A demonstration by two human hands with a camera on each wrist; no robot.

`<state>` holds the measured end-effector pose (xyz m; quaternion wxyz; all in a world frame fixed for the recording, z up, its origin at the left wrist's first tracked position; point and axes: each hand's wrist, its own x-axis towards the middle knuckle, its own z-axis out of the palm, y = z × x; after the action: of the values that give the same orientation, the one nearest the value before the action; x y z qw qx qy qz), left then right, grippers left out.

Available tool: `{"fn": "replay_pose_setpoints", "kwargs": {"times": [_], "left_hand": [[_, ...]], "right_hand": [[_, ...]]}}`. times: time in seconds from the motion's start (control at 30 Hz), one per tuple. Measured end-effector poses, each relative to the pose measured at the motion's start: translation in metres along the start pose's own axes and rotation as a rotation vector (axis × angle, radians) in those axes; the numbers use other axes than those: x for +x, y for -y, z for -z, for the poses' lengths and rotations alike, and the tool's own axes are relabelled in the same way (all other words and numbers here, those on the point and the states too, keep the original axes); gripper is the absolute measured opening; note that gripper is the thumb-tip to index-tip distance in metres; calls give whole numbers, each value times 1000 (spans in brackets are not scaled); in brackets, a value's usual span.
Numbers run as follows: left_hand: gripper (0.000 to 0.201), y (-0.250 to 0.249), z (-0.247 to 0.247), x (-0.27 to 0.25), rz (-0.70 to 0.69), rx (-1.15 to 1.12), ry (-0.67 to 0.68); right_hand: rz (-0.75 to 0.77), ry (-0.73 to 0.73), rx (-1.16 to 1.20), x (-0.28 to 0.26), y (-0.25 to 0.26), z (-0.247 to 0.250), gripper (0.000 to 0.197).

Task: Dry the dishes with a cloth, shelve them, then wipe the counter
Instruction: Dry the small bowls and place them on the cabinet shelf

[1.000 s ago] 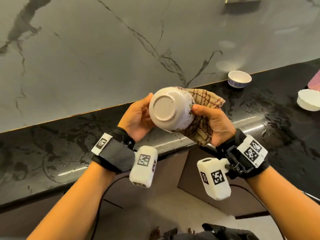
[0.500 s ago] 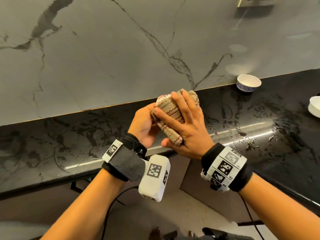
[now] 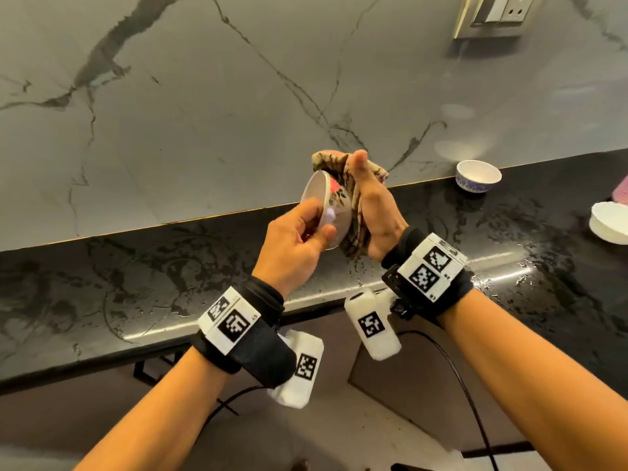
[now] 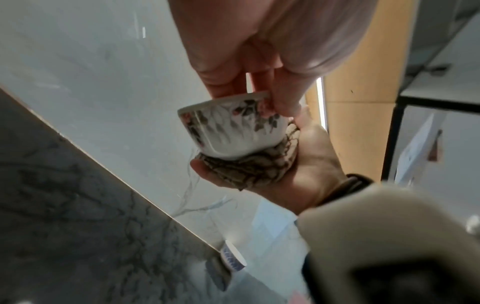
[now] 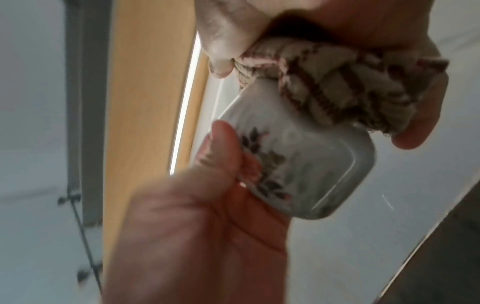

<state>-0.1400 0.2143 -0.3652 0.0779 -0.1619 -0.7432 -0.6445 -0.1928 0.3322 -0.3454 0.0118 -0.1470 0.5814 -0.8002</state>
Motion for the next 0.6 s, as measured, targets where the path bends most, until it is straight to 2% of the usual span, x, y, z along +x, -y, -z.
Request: {"fn": "replay_pose_setpoints", "kwargs": {"times": [0.13,0.2,0.23,0.33,0.43,0.5,0.6], "left_hand": [[7,9,-6,-7,-103,200,0],[6,10,-11,-9,-213,293,15],[10,10,-13,-8,-271,359,18],[16,15,-16,-6,-373,513,60],[16,26,-17,-9,-408,671,133],[26,34,-16,-7,-396,883,206],[29,42,-13,-3,-333,1131,300]], "right_hand": [[-246,-108,322,-12,-13,8,59],[-394,-126,531,-26,-21,9,67],[-433,-158,582,-31,-24,9,65],[-477,-264,590,-43,-39,11,41],[-538,-341,682,-48,-52,14,66],[-639,-295,640,-52,-56,15,71],[-655,-243,468,-53,-62,24,63]]}}
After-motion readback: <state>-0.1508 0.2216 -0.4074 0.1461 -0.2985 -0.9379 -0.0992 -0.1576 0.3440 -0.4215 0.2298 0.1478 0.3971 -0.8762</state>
